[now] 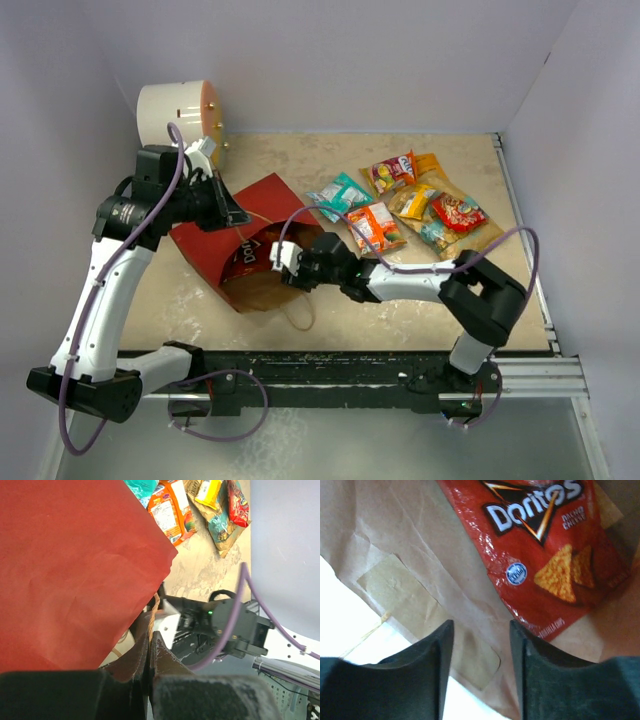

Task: Take the snacks out of the paper bag
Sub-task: Take out the snack from the paper bag.

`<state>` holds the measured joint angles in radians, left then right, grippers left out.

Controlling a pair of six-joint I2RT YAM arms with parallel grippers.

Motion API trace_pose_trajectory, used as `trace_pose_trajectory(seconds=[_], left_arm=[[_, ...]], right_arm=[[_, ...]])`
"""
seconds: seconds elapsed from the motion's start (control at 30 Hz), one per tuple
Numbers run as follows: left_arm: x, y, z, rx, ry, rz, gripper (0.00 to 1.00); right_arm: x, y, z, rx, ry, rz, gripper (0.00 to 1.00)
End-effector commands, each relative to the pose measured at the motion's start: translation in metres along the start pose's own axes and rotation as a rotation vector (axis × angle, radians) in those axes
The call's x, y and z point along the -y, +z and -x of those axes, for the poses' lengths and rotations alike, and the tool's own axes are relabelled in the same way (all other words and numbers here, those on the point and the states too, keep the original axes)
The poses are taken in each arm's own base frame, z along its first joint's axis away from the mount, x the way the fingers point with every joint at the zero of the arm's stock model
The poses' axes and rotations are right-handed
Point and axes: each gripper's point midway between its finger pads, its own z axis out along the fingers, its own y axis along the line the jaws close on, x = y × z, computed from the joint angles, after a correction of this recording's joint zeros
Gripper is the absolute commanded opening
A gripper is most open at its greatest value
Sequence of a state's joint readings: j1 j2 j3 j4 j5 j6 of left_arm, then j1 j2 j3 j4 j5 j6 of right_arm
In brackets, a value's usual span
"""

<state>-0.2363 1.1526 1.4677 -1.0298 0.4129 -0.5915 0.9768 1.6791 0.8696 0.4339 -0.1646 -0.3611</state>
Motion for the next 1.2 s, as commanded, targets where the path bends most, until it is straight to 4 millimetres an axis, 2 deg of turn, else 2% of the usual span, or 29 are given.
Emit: trace_pose_trajectory(seconds=[0.0, 0.07, 0.1, 0.27, 0.47, 0.63, 0.7, 0.87, 1.0, 1.17], left_arm=[[0.019, -0.008, 0.007, 0.013, 0.039, -0.072, 0.00], [0.022, -0.012, 0.009, 0.014, 0.058, -0.079, 0.00], [0.024, -0.014, 0.009, 0.014, 0.070, -0.086, 0.00], [0.030, -0.017, 0.010, 0.010, 0.137, -0.117, 0.00], [0.036, -0.022, 0.019, 0.027, 0.207, -0.131, 0.00], [0.046, -0.025, 0.025, 0.034, 0.237, -0.162, 0.00], [0.047, -0.024, 0.024, 0.024, 0.238, -0.175, 0.00], [0.046, -0.023, 0.018, 0.007, 0.224, -0.186, 0.00], [0.045, -0.027, 0.017, 0.009, 0.230, -0.172, 0.00], [0.039, -0.030, 0.020, 0.034, 0.232, -0.131, 0.00]], right_arm=[[0.001, 0.023, 0.043, 0.112, -0.228, 0.025, 0.56], [-0.002, 0.036, 0.041, 0.106, -0.312, 0.030, 0.60], [0.003, 0.042, 0.052, 0.122, -0.349, 0.010, 0.60], [0.009, 0.066, 0.063, 0.139, -0.475, -0.035, 0.63], [-0.001, 0.094, 0.057, 0.101, -0.679, -0.040, 0.64], [0.015, 0.112, 0.061, 0.089, -0.712, -0.141, 0.64], [0.018, 0.123, 0.057, 0.076, -0.722, -0.156, 0.64], [0.040, 0.136, 0.060, 0.055, -0.711, -0.285, 0.62], [0.052, 0.138, 0.064, 0.065, -0.679, -0.341, 0.52], [0.059, 0.127, 0.072, 0.080, -0.663, -0.348, 0.25]])
